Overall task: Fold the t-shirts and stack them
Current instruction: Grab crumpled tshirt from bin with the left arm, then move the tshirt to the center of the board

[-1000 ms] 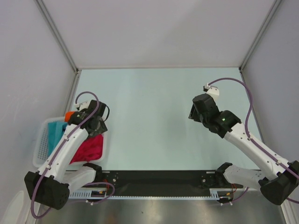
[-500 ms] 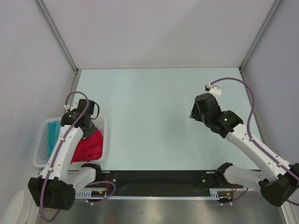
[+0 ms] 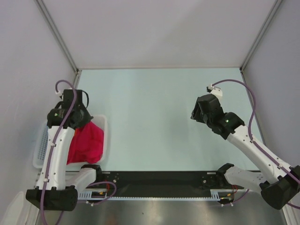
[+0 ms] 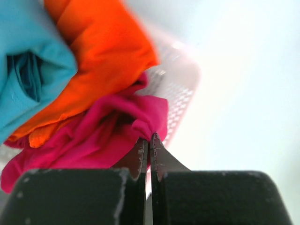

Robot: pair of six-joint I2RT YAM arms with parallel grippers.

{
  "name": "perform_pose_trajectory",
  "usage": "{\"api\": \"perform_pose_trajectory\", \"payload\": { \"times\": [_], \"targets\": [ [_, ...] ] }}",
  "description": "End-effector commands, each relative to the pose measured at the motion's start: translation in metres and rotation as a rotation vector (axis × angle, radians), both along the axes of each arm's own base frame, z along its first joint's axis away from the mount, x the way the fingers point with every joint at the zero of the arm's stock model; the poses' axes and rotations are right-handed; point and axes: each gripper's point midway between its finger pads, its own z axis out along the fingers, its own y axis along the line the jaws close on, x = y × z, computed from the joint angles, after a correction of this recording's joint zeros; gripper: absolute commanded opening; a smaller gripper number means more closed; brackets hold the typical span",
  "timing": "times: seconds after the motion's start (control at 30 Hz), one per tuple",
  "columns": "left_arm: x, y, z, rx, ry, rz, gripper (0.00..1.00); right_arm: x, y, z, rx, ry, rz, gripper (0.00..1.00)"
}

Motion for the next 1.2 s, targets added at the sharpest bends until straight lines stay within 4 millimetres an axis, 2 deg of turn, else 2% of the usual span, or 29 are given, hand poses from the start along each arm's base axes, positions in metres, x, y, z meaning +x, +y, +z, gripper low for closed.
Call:
{"api": "perform_pose_trajectory", "payload": {
  "times": [0.0, 0.07, 0.17, 0.2, 0.27, 0.3, 0.37, 0.4, 0.47, 0.5, 0.57, 0.6, 0.7, 0.77, 0.83, 0.87, 0.93, 0.97, 1.17],
  "targets": [
    [0.034, -0.026, 0.09, -0.074, -0.288, -0.172, 0.0, 0.009, 0.011, 0.013, 0.048, -0.043, 0.02, 0.48],
    [0.038, -0.037, 0.105, -0.115, -0.331, -0.212, 0.0, 0.011, 0.012, 0.016, 0.052, -0.047, 0.022, 0.48],
    [0.044, -0.075, 0.126, -0.235, -0.419, -0.371, 0.0, 0.014, 0.014, 0.02, 0.054, -0.053, 0.025, 0.48],
    [0.042, -0.097, 0.128, -0.286, -0.426, -0.457, 0.0, 0.014, 0.015, 0.021, 0.052, -0.054, 0.026, 0.48],
    [0.044, -0.119, 0.138, -0.314, -0.468, -0.534, 0.0, 0.017, 0.016, 0.023, 0.05, -0.056, 0.029, 0.48],
    [0.039, -0.138, 0.14, -0.33, -0.473, -0.604, 0.0, 0.017, 0.016, 0.024, 0.05, -0.058, 0.028, 0.48],
    [0.039, -0.157, 0.148, -0.343, -0.509, -0.668, 0.0, 0.018, 0.016, 0.026, 0.051, -0.062, 0.027, 0.48],
    [0.032, -0.176, 0.151, -0.361, -0.512, -0.74, 0.0, 0.018, 0.016, 0.026, 0.05, -0.061, 0.027, 0.48],
    [0.027, -0.198, 0.155, -0.384, -0.524, -0.822, 0.0, 0.019, 0.016, 0.025, 0.048, -0.059, 0.024, 0.48],
    [0.015, -0.218, 0.156, -0.407, -0.521, -0.898, 0.0, 0.019, 0.015, 0.024, 0.046, -0.058, 0.023, 0.48],
    [0.006, -0.24, 0.165, -0.442, -0.549, -0.98, 0.0, 0.019, 0.015, 0.023, 0.043, -0.054, 0.02, 0.48],
    [-0.008, -0.256, 0.168, -0.473, -0.554, -1.051, 0.0, 0.018, 0.014, 0.022, 0.04, -0.053, 0.02, 0.48],
    [-0.035, -0.285, 0.187, -0.564, -0.619, -1.193, 0.0, 0.018, 0.014, 0.02, 0.037, -0.047, 0.017, 0.48],
    [-0.046, -0.295, 0.201, -0.627, -0.667, -1.243, 0.0, 0.017, 0.013, 0.02, 0.035, -0.048, 0.014, 0.48],
    [-0.045, -0.3, 0.197, -0.655, -0.659, -1.243, 0.0, 0.017, 0.011, 0.02, 0.031, -0.05, 0.012, 0.48],
    [-0.04, -0.304, 0.188, -0.648, -0.63, -1.234, 0.0, 0.016, 0.01, 0.02, 0.03, -0.05, 0.009, 0.48],
    [-0.029, -0.304, 0.164, -0.609, -0.563, -1.18, 0.0, 0.016, 0.009, 0.019, 0.031, -0.05, 0.006, 0.48],
    [-0.017, -0.306, 0.144, -0.572, -0.515, -1.143, 0.0, 0.015, 0.008, 0.019, 0.028, -0.051, 0.006, 0.48],
    [0.007, -0.307, 0.062, -0.473, -0.306, -1.026, 0.0, 0.011, -0.001, 0.017, 0.019, -0.049, -0.012, 0.48]
  ]
}}
